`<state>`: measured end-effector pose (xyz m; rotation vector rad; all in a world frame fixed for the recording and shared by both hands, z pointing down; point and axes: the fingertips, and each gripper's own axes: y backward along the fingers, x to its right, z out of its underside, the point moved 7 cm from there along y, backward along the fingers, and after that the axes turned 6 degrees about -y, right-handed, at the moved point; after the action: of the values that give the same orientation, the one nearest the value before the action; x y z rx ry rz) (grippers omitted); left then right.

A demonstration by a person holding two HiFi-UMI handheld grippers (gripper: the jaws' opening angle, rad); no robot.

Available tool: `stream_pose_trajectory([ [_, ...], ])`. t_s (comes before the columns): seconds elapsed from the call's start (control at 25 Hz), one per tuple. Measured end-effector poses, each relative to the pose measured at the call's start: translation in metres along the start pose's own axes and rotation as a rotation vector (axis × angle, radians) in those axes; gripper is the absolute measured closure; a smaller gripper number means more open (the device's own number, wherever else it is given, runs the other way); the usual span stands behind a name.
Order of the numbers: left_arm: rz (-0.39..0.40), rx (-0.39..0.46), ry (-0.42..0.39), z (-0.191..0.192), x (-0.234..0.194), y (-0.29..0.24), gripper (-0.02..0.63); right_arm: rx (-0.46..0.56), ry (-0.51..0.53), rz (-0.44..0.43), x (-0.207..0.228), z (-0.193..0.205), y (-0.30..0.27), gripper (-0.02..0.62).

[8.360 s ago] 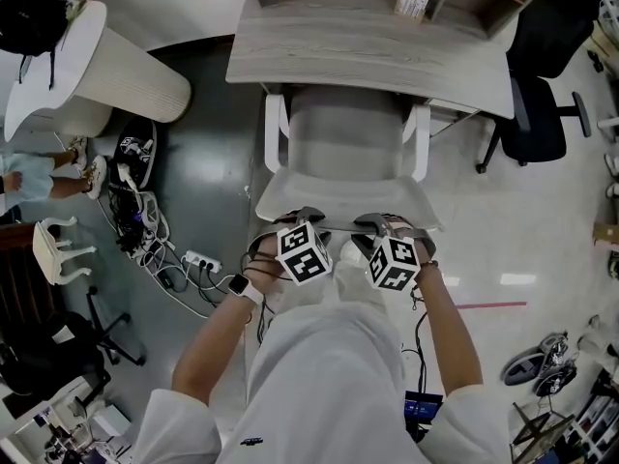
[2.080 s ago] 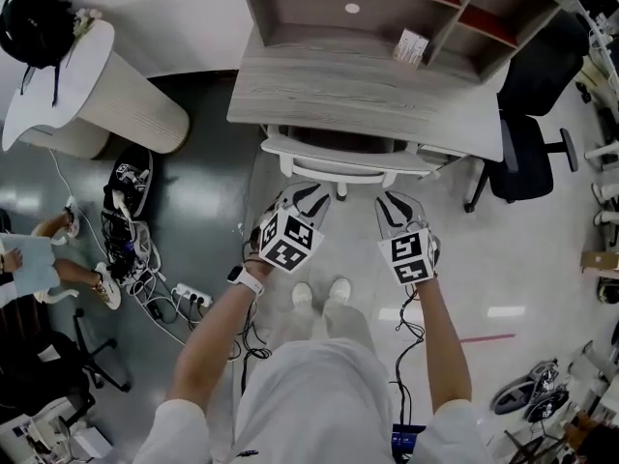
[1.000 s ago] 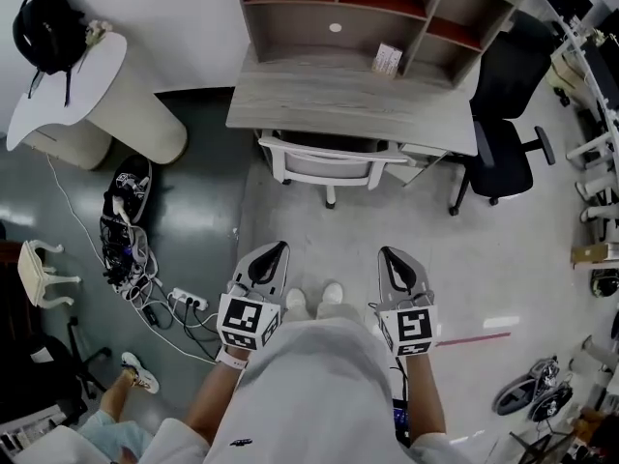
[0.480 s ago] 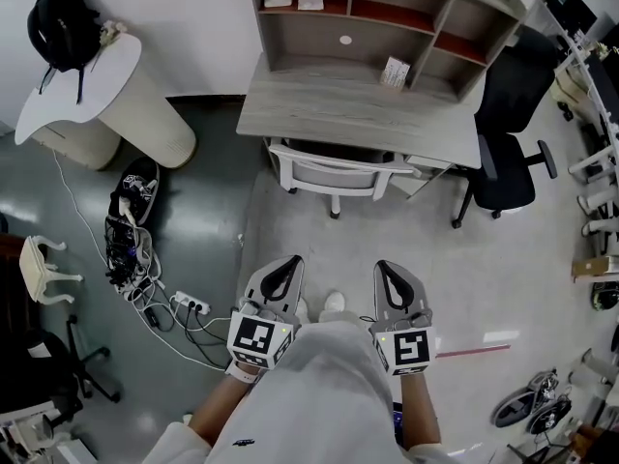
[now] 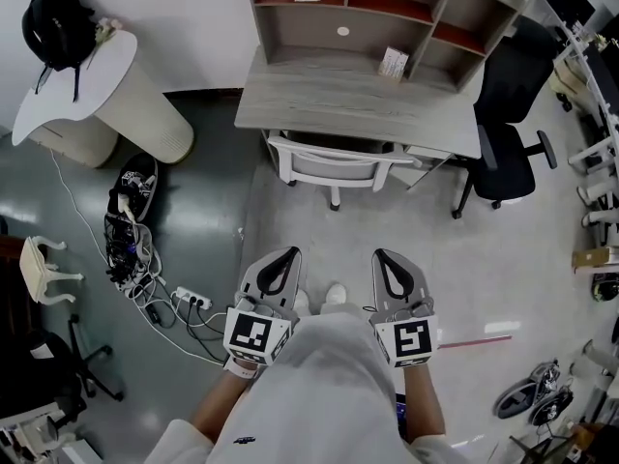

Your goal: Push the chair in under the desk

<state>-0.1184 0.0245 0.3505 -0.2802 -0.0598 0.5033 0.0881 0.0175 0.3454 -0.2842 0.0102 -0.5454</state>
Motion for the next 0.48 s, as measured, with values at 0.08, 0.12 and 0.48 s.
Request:
stream_pose_trajectory([
  [0.08, -0.001, -0.003, 0.004, -0.0002, -0.0008, 0.0014, 0.600, -0.008, 0.001, -0.002, -0.0032, 0.0002, -0.0002, 0.584],
  [0.12, -0.002, -0.007, 0.007, 0.0002, -0.0012, 0.0017, 0.600, -0.004, 0.004, -0.004, -0.0042, -0.0007, -0.0008, 0.584],
  [0.48, 0.013, -0.011, 0.017, -0.0005, 0.0001, 0.0023, 0.600, 0.008, 0.011, 0.004, -0.0063, -0.0049, -0.0021, 0.584],
])
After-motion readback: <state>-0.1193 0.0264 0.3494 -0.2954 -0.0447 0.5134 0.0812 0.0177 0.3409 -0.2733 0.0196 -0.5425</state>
